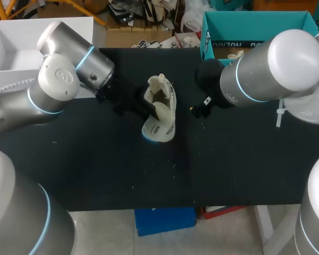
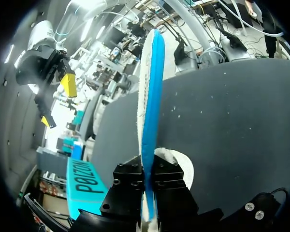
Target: Take the shoe out of the shoebox, open the shoe tongue, remove and reinsert the insole, then place the shoe into the shoebox
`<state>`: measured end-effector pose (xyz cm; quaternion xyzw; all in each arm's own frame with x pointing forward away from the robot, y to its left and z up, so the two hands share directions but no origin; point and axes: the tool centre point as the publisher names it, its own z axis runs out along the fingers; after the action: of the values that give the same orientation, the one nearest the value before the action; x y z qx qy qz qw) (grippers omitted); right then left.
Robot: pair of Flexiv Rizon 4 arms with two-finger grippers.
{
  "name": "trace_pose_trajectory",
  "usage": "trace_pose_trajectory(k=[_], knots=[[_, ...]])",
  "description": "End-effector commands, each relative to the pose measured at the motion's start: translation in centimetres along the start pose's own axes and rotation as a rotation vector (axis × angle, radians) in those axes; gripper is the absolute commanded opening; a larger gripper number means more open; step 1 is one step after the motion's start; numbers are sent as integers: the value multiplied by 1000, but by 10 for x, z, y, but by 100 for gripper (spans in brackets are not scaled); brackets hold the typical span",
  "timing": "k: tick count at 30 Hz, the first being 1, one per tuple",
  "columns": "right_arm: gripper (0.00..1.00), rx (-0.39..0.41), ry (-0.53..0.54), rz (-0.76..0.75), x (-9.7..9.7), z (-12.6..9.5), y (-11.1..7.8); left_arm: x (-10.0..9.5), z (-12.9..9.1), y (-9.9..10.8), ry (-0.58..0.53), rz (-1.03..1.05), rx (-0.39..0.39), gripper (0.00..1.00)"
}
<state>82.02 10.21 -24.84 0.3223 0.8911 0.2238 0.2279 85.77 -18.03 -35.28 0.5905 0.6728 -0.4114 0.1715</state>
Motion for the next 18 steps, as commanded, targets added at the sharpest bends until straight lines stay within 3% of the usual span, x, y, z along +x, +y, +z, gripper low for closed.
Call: trace_pose_trajectory(k=[1,18], knots=[[100,-2,0,1,1,2,0,-1,6,10,8,-7,-1,0],[100,-2,0,1,1,2,0,-1,10,43,35,-47,-95,0]])
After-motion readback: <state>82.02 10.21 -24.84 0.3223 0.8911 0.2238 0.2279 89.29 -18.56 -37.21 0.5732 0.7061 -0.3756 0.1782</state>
